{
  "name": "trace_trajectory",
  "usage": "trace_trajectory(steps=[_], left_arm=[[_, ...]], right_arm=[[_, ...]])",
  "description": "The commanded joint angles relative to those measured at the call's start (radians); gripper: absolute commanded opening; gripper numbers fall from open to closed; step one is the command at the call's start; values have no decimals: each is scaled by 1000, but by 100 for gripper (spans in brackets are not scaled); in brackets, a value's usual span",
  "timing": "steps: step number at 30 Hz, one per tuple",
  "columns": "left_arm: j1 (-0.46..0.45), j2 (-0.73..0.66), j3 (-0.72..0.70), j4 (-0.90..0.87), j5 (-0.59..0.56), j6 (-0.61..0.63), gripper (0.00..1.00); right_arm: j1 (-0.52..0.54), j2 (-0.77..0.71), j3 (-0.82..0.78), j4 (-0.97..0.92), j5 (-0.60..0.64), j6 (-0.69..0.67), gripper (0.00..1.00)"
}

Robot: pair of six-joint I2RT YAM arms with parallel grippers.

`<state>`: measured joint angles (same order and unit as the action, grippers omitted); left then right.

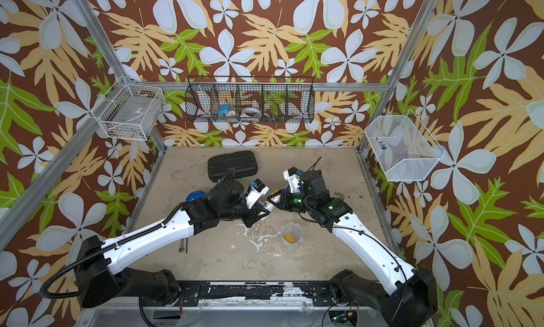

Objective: Pack away toiletry kits
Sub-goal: Place the toiletry item into the container.

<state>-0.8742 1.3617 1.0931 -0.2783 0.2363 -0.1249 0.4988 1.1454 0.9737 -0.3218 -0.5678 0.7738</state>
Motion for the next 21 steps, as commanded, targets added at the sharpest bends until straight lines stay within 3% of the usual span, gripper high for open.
trace_trajectory(steps=[1, 3, 6, 8, 14, 17, 21], left_arm=[[-2, 11, 26, -32, 1, -4, 35], [-1, 9, 43, -64, 29, -4, 57], [-2, -14, 36, -95, 28, -4, 76], [0, -29, 20, -104, 6, -10, 82], [2, -26, -13, -98, -15, -51, 84], [4, -20, -18, -82, -31, -71, 84], [6, 17, -8, -87, -36, -75, 84]], right_arm=[[0, -18, 17, -45, 39, -60, 16], [-1, -37, 40, -91, 75, -96, 12], [-1, -70, 79, -190, 150, -184, 7], [0, -92, 91, -247, 200, -239, 5], [66, -163, 103, -402, 399, -322, 0], [145, -221, 70, -407, 534, -302, 0], [203, -265, 4, -395, 627, -272, 0]])
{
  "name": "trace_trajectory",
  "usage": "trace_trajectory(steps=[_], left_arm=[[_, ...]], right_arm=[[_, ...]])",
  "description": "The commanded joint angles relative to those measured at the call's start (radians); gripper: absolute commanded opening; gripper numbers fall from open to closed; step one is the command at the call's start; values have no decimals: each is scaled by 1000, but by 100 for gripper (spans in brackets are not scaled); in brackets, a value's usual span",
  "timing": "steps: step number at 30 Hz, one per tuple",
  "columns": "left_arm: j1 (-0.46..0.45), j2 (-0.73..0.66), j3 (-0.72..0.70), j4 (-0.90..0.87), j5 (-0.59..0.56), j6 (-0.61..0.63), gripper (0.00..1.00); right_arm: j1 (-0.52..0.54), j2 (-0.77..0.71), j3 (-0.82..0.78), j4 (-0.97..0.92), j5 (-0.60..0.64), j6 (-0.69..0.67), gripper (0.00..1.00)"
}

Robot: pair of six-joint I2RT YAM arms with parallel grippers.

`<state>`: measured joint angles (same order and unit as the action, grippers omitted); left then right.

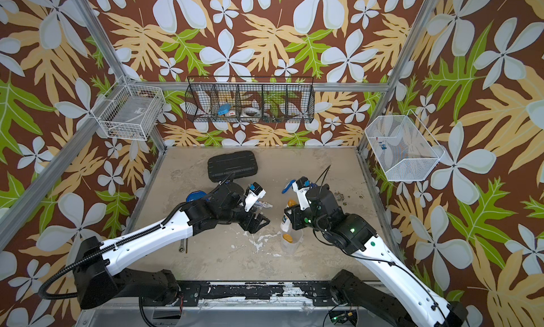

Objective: Pack away toiletry kits
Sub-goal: Place the toiletry item into the container.

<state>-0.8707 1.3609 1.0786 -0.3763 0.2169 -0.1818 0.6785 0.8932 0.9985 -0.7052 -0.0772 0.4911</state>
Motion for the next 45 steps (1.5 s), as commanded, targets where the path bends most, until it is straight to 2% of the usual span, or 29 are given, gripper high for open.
trace_trajectory(steps=[1, 6, 12, 20, 27, 32, 40, 45], left_arm=[[2, 27, 12, 7, -22, -17, 84], [6, 55, 36, 2, -29, -13, 84], [28, 92, 66, -20, -49, -9, 83], [99, 228, 109, -24, -51, 28, 75], [107, 452, 263, -62, -138, 121, 77], [121, 579, 382, -89, -196, 133, 78], [121, 704, 555, -25, -87, 55, 78], [122, 845, 696, -9, -105, 45, 78]], right_arm=[[37, -15, -26, -16, 161, 12, 0], [83, -24, -40, -25, 290, 10, 0], [85, -13, -107, 27, 280, 9, 0], [90, -18, -150, 45, 312, 15, 0], [98, -25, -190, 69, 295, 24, 5], [99, -31, -204, 72, 286, 30, 11], [99, -38, -224, 72, 275, 35, 22], [100, -18, -204, 51, 264, 36, 27]])
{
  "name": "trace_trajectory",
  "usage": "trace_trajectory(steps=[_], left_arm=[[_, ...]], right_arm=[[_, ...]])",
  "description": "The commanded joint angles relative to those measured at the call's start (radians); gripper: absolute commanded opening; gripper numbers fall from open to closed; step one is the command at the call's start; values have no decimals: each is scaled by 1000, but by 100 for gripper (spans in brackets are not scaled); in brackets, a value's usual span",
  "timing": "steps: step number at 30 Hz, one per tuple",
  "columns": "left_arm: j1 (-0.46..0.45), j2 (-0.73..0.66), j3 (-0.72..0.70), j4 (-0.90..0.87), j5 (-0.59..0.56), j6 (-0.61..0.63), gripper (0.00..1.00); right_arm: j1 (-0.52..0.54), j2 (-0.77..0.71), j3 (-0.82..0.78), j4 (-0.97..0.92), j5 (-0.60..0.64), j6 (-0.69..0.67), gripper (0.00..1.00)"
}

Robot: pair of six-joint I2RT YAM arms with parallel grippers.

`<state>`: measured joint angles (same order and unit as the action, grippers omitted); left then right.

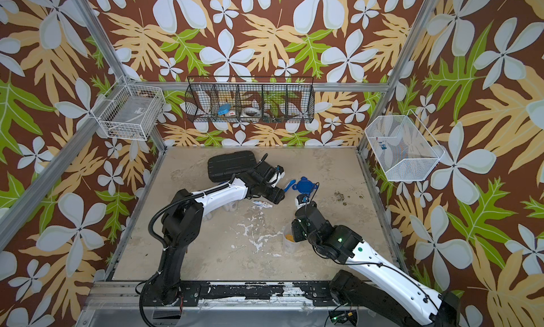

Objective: Pack away toiletry kits
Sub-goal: Place the toiletry item into the container, then pick up the toiletry item from the center of the board.

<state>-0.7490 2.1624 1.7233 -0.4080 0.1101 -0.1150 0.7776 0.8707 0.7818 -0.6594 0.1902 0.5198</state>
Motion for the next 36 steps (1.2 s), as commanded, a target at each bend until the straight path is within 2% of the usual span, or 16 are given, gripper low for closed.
trace_trajectory(steps=[1, 6, 9, 13, 19, 24, 29, 36], left_arm=[[1, 71, 81, 24, -6, -20, 77], [8, 180, 202, 38, -35, -20, 77], [13, 227, 239, 53, -34, -15, 76], [13, 291, 283, 45, -31, 17, 74], [12, 325, 278, 37, -42, 78, 68], [10, 339, 266, 14, -92, 116, 59], [10, 303, 200, 24, -91, 120, 43], [7, 264, 148, 33, -82, 127, 36]], right_arm=[[0, 3, 16, -2, -3, 12, 27], [-1, -27, 23, -49, -3, 44, 39], [-1, -44, 45, -78, -15, 54, 52], [0, -53, 92, -130, 9, 65, 58], [-1, -70, 124, -133, 33, 72, 62], [-3, -61, 129, -142, 38, 72, 62], [-3, -71, 160, -169, 58, 78, 62], [-24, -85, 172, -176, 59, 114, 63]])
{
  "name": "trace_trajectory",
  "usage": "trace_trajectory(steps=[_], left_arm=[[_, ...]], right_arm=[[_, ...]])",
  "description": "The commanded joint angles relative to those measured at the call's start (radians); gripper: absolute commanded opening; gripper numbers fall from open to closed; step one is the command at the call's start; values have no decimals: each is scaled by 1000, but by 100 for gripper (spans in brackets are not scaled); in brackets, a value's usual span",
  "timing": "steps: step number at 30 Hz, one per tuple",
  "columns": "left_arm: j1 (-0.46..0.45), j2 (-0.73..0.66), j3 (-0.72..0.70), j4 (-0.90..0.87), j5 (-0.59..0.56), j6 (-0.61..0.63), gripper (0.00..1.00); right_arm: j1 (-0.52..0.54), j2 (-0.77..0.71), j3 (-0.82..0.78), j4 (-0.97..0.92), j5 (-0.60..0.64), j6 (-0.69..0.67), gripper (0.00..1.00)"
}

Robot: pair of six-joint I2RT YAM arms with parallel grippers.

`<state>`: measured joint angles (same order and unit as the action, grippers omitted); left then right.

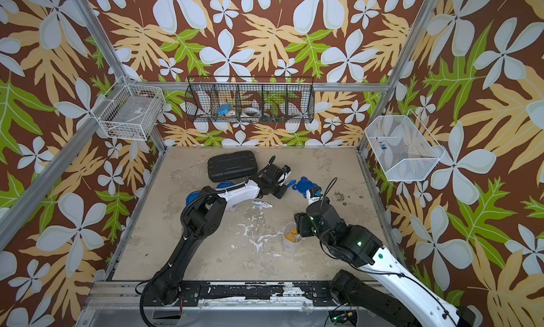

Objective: Pack away toiletry kits
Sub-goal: Pick up the toiletry item from the center of the board.

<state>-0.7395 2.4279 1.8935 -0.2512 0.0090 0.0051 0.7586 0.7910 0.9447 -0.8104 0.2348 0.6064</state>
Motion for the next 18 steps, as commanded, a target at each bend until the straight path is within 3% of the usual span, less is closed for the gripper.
trace_trajectory(steps=[1, 7, 12, 13, 16, 18], left_arm=[[-3, -7, -28, -122, 23, 6, 34], [-3, -46, -77, -105, 65, -14, 26], [-3, -65, -100, -106, 67, -4, 25], [-2, -68, -105, -105, 59, -4, 26], [-3, -65, -101, -95, 37, -4, 46], [-2, -49, -87, -89, 15, -1, 52]], right_arm=[[-7, -13, 12, -32, 22, 32, 63], [-21, -46, 30, -49, 40, 61, 62], [-19, -56, 35, -60, 43, 72, 62], [-20, -59, 30, -58, 41, 75, 62], [-20, -65, 26, -63, 30, 78, 62], [-20, -67, 31, -75, 24, 79, 62]])
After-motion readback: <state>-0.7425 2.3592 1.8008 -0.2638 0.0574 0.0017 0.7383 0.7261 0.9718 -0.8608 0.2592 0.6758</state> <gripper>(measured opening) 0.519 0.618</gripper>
